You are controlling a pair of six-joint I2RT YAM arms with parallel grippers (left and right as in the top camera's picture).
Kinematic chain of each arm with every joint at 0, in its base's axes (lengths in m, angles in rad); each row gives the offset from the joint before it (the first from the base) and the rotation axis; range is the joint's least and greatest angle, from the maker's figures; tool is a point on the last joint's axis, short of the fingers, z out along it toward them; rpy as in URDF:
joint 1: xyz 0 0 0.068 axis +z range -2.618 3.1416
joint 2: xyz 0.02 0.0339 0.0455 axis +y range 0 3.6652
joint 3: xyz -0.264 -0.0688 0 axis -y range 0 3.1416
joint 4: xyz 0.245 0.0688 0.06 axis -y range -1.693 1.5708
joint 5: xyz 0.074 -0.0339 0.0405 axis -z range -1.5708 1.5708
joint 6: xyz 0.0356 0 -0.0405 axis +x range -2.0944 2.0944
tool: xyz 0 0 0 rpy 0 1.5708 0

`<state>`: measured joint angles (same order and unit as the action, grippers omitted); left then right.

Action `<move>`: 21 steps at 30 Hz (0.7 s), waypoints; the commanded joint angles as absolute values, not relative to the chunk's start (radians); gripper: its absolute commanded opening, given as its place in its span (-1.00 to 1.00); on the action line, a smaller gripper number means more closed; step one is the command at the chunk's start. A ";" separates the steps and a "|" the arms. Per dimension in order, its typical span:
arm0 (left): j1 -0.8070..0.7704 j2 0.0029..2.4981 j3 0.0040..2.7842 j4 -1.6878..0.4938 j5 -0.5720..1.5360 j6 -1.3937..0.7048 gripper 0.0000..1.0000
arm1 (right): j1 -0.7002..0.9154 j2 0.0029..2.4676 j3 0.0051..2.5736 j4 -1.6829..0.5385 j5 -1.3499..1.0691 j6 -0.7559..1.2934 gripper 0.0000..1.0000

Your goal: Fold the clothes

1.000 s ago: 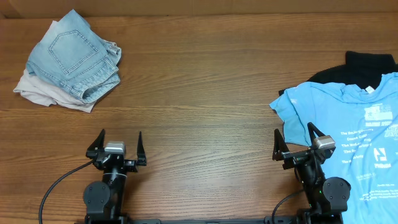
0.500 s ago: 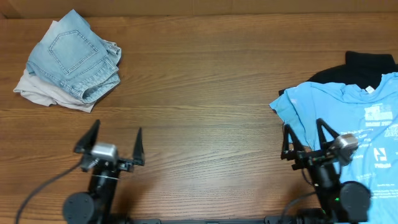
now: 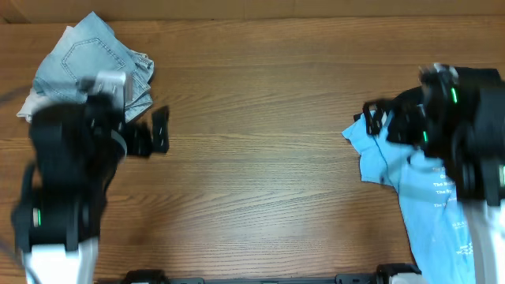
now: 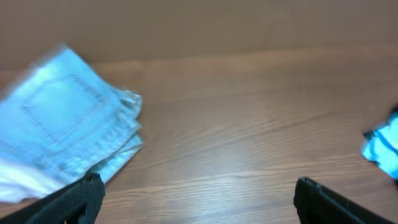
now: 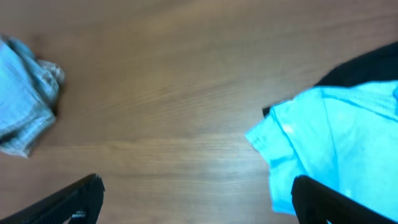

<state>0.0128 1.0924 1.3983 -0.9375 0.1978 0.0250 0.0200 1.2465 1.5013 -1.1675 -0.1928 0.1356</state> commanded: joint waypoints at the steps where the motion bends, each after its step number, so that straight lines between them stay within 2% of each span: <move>1: 0.007 1.263 1.570 -1.060 0.313 0.015 1.00 | 0.015 1.453 1.653 -1.213 -0.181 0.025 1.00; 4: 0.006 1.364 1.666 -1.174 0.311 0.030 1.00 | 0.013 1.586 1.671 -1.159 -0.158 0.039 1.00; 7: 0.006 1.417 1.714 -1.229 0.332 0.025 0.99 | -0.024 1.714 1.671 -1.120 -0.030 0.263 1.00; 9: 0.006 1.423 1.717 -1.234 0.341 0.026 1.00 | -0.072 1.807 1.671 -1.123 -0.031 0.399 1.00; 12: 0.006 1.423 1.717 -1.238 0.337 0.027 1.00 | -0.129 1.917 1.671 -1.114 -0.046 0.511 0.65; 16: 0.006 1.425 1.717 -1.237 0.338 0.026 1.00 | -0.173 2.013 1.671 -1.066 -0.046 0.578 0.53; 21: 0.006 1.425 1.717 -1.241 0.341 0.026 1.00 | -0.180 2.104 1.669 -0.993 -0.043 0.577 0.51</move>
